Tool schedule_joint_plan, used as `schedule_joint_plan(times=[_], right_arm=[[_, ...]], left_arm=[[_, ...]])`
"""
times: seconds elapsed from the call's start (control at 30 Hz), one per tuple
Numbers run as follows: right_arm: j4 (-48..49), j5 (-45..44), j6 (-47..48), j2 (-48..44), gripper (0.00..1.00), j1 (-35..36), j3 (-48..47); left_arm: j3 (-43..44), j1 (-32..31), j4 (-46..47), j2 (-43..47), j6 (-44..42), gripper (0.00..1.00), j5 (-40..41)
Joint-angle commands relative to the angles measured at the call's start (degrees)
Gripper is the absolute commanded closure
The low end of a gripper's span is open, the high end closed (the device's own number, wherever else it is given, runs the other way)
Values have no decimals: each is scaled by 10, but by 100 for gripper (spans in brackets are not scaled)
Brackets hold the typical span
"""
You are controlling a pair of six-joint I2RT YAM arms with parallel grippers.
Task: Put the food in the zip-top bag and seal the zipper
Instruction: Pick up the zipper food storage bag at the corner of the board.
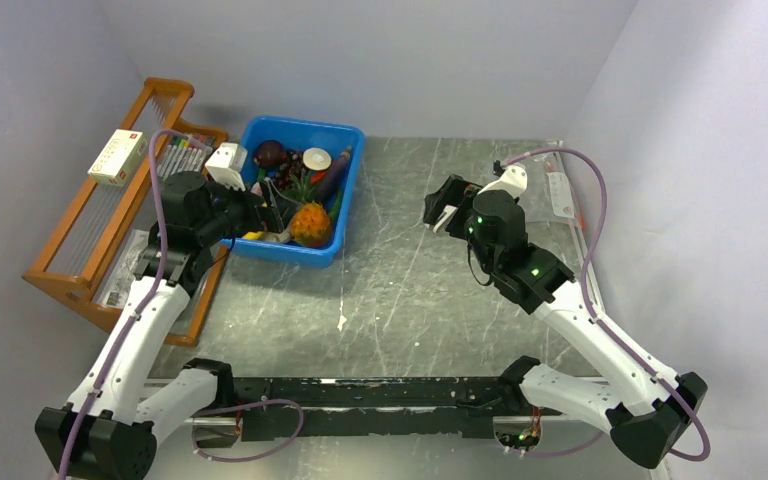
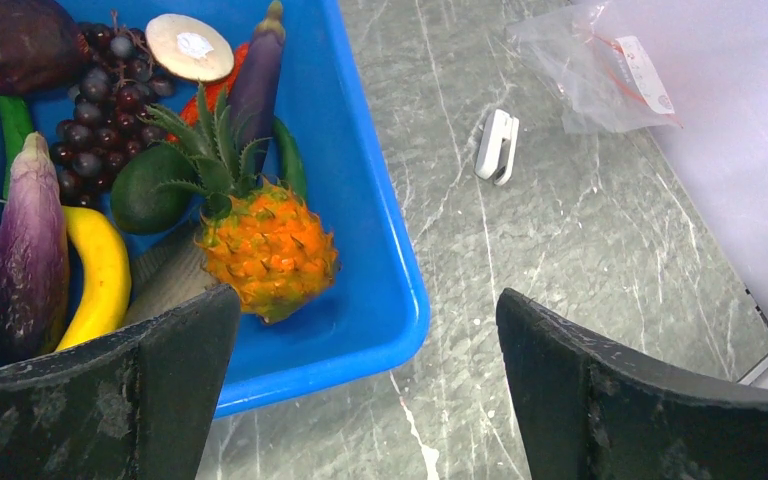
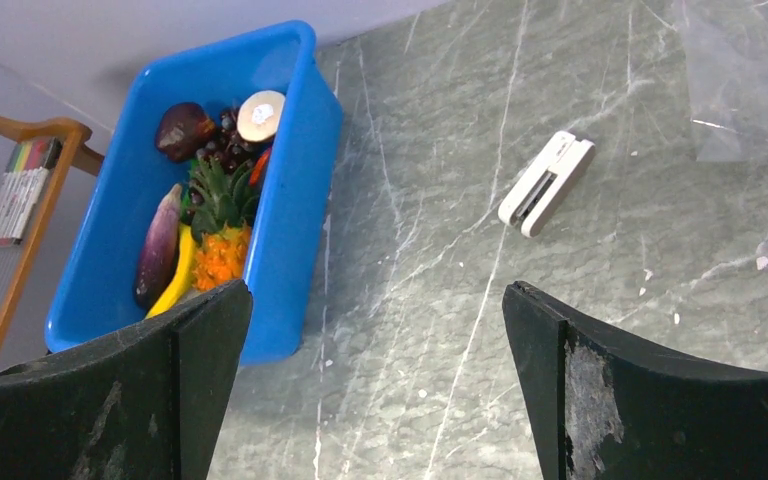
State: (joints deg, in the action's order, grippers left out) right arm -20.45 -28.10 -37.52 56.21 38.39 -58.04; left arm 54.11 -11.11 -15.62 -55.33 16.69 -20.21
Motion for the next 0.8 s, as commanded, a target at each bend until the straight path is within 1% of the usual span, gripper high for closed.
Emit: schedule_joint_plan(times=[0.0, 0.1, 0.23, 0.37, 0.4, 0.53, 0.6, 0.67, 0.7, 0.77], right_arm=[[7, -19, -7, -5, 0, 3, -2], [12, -27, 3, -2, 0, 3, -1], [-4, -75, 8, 13, 0, 2, -18], [9, -92, 12, 32, 0, 2, -20], [30, -96, 15, 37, 0, 2, -10], [43, -137, -4, 72, 0, -4, 2], [64, -132, 0, 92, 2, -15, 3], [85, -100, -3, 112, 5, -44, 3], [97, -78, -5, 121, 7, -65, 24], [138, -41, -14, 131, 16, -112, 53]], left_arm=[[-7, -2, 21, 13, -9, 1, 0], [-8, -2, 19, 14, -10, 1, 0], [-19, -2, 21, 20, -11, 1, 2], [-25, -2, 16, 28, -15, 1, 5], [-28, -2, 16, 31, -16, 1, 7], [-38, -2, 15, 37, -20, 1, 42], [-38, -2, 16, 39, -26, 1, 53], [-39, -4, 16, 41, -26, 1, 56], [-40, -5, 17, 42, -26, 1, 55], [-46, -7, 19, 43, -26, 1, 51]])
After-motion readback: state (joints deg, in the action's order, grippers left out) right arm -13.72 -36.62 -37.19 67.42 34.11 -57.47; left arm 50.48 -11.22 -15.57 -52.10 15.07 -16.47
